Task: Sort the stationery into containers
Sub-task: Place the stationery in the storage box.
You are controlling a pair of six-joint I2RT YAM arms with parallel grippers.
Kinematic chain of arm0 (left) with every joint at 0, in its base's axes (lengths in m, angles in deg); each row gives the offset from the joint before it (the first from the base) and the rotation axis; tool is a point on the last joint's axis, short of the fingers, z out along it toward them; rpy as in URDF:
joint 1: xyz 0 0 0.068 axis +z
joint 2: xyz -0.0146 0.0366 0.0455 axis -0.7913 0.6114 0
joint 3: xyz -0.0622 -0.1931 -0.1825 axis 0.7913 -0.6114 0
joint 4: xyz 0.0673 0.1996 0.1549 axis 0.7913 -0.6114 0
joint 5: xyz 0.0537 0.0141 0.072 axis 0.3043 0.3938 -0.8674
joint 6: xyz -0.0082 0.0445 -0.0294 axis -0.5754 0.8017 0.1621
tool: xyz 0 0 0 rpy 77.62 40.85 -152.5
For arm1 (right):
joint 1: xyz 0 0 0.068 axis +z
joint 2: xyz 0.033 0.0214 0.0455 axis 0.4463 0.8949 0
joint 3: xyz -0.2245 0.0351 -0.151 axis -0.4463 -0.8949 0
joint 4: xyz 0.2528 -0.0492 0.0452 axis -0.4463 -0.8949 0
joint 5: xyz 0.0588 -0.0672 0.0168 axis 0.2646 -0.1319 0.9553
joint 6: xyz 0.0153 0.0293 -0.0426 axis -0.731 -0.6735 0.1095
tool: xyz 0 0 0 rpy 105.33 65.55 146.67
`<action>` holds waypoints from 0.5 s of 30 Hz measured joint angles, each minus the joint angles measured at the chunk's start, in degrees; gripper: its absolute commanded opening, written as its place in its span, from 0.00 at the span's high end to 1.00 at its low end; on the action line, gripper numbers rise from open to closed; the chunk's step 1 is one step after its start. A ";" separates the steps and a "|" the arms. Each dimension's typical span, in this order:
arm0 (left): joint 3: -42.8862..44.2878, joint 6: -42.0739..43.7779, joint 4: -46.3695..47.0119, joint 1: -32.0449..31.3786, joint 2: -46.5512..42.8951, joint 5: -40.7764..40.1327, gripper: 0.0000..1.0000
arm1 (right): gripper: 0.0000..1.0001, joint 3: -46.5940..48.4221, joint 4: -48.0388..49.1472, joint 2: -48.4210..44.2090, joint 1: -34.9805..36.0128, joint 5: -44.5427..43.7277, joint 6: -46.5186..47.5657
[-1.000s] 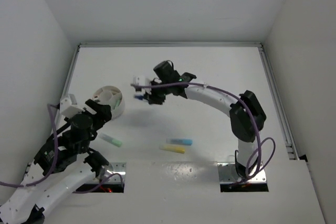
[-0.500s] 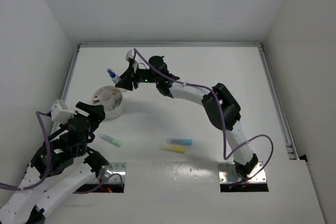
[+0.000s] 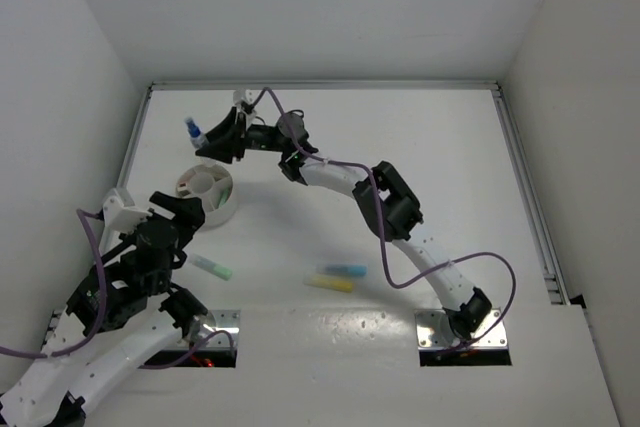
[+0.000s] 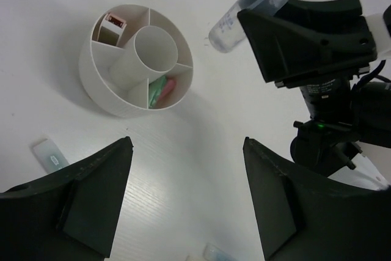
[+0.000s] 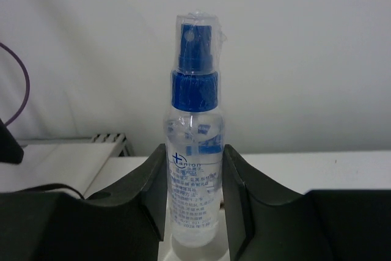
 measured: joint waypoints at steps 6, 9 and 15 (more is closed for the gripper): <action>-1.75 0.15 0.61 0.00 -1.42 0.02 0.22 | 1.00 10.43 -0.09 4.92 1.25 -0.74 -1.09; -2.45 0.22 0.66 0.00 -2.10 0.09 0.22 | 1.00 12.59 -0.52 7.41 2.03 -0.76 -1.27; -2.91 0.22 0.70 0.00 -3.45 0.37 0.22 | 1.00 12.81 -1.77 10.91 3.26 -0.66 -1.46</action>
